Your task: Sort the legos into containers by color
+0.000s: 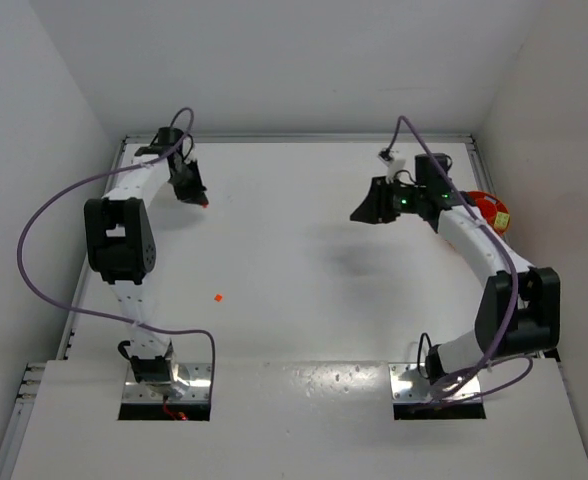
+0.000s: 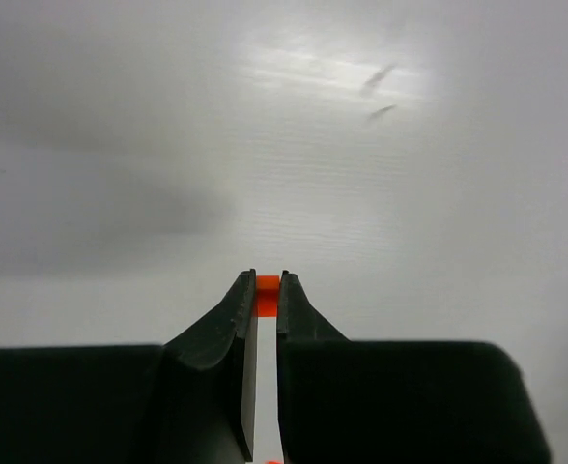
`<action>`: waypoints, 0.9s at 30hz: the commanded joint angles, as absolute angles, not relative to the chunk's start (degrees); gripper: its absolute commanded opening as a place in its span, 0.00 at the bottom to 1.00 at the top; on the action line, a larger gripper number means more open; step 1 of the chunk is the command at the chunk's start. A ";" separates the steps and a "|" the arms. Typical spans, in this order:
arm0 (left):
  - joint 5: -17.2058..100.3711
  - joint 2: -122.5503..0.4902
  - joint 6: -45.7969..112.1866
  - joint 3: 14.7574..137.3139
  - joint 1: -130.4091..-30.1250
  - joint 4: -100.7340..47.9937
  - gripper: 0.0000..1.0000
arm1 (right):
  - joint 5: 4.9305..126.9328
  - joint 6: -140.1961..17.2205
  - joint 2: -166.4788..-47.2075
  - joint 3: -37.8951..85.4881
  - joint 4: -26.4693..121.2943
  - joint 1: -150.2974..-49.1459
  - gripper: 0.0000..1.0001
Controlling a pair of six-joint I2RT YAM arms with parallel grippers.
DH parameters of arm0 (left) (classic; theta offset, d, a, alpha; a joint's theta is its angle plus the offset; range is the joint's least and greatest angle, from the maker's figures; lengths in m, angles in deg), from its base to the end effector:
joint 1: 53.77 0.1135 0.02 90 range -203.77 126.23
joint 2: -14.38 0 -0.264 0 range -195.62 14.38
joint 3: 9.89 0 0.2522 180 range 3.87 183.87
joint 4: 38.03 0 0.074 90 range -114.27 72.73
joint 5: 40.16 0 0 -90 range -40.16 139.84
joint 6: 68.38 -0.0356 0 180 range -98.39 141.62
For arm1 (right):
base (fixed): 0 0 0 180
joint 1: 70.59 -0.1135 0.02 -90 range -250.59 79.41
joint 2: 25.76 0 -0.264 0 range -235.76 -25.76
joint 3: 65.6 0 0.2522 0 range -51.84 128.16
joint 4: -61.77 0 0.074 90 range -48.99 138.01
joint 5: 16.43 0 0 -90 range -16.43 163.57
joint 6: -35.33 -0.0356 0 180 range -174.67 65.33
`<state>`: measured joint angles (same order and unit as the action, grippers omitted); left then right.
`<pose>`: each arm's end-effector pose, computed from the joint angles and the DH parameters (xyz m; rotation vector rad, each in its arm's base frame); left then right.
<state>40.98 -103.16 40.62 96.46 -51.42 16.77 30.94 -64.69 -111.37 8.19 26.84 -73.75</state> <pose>0.4338 0.0123 0.1989 -0.4623 2.6955 -0.2938 0.3135 0.0415 0.2521 -0.2172 2.3134 0.9945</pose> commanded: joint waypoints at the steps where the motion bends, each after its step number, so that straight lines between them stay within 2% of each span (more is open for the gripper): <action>1: 35.78 -94.70 51.65 104.05 -55.87 16.42 0.00 | 32.59 -77.06 -111.08 11.33 46.57 -80.95 0.28; 5: 32.37 -92.24 59.55 103.89 -57.20 15.12 0.00 | 39.02 -89.09 -120.99 20.37 50.73 -89.46 0.28; 10: 21.22 -89.51 66.51 98.11 -54.83 12.74 0.00 | 44.38 -92.46 -132.69 32.52 52.57 -96.76 0.28; 16: 13.12 -88.28 68.90 94.66 -51.05 11.33 0.00 | 41.68 -96.41 -142.73 45.00 52.93 -101.00 0.28; 23: 9.42 -87.23 71.54 89.13 -49.81 9.57 0.00 | 41.67 -99.04 -145.12 45.55 55.83 -105.04 0.28; 25: 9.41 -87.23 72.15 88.42 -49.81 9.57 0.00 | 42.28 -101.33 -145.82 45.55 56.61 -105.66 0.30; 27: 8.71 -87.23 72.67 87.90 -49.81 9.05 0.00 | 42.28 -105.02 -147.05 45.55 57.85 -106.19 0.36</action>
<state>11.54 -89.15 70.48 88.57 -49.82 11.28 41.98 -99.75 -145.77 42.81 52.98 -105.01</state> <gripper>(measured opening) 0.124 0.334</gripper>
